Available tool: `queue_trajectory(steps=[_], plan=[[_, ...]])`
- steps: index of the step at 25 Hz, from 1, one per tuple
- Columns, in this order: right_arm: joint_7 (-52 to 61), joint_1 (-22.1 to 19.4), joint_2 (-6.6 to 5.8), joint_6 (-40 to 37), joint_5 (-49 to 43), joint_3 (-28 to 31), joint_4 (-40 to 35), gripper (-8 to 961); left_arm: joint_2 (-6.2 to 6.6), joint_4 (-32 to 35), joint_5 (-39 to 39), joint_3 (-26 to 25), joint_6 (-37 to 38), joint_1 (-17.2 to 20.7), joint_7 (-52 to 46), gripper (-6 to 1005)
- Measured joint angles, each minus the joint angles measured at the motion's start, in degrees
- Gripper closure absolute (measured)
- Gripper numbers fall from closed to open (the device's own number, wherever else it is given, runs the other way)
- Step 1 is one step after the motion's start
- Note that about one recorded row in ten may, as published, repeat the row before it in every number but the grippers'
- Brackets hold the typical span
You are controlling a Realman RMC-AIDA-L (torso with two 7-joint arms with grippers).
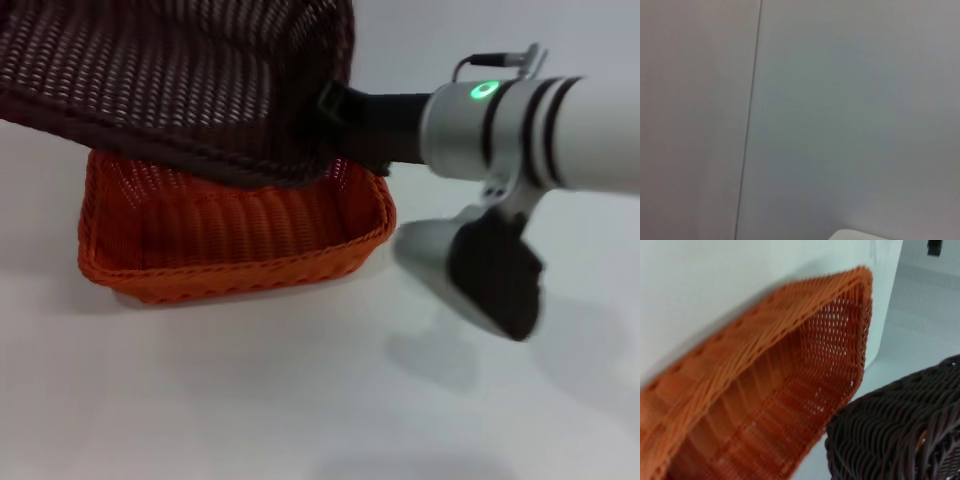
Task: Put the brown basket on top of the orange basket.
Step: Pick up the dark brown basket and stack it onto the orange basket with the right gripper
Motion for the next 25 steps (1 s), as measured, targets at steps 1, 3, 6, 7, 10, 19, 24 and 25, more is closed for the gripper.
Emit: queue_trajectory(steps=[1, 3, 6, 7, 10, 19, 24, 25], plan=[[-0.1, 0.3, -0.09, -5.2, 2.2, 2.8, -1.4, 799, -0.02, 0.0, -0.2, -0.1, -0.1, 0.0, 0.0, 316], [-0.2, 0.5, -0.18, -11.1, 4.4, 5.9, -3.1, 799, -0.03, 0.1, -0.4, -0.1, -0.1, 0.0, -0.1, 317], [-0.2, 0.6, -0.92, -17.2, 5.8, 8.6, -4.7, 799, -0.15, 0.1, -1.4, -0.1, -0.7, 0.0, -0.4, 317], [-0.1, 0.8, -1.51, -19.1, 6.2, 9.3, -4.8, 799, -0.18, 0.1, -1.6, -0.1, -1.0, 0.0, -0.4, 318], [0.0, 1.1, -1.90, -21.5, 6.7, 10.5, -4.9, 799, -0.24, 0.1, -1.8, 0.1, -1.3, -0.1, -0.4, 318], [-2.1, 2.5, -2.36, -28.4, 7.8, 17.4, -5.0, 799, -0.33, 0.0, -2.0, 1.0, -3.3, 0.1, -1.2, 320], [-6.7, 3.3, -3.21, -32.6, 12.2, 20.1, -5.1, 799, -0.33, -0.2, -2.0, 1.3, -3.3, 0.1, -1.5, 321], [-7.0, 3.7, -3.50, -32.9, 12.4, 20.1, -4.9, 799, -0.33, -0.2, -2.0, 1.3, -3.3, 0.1, -1.5, 321]])
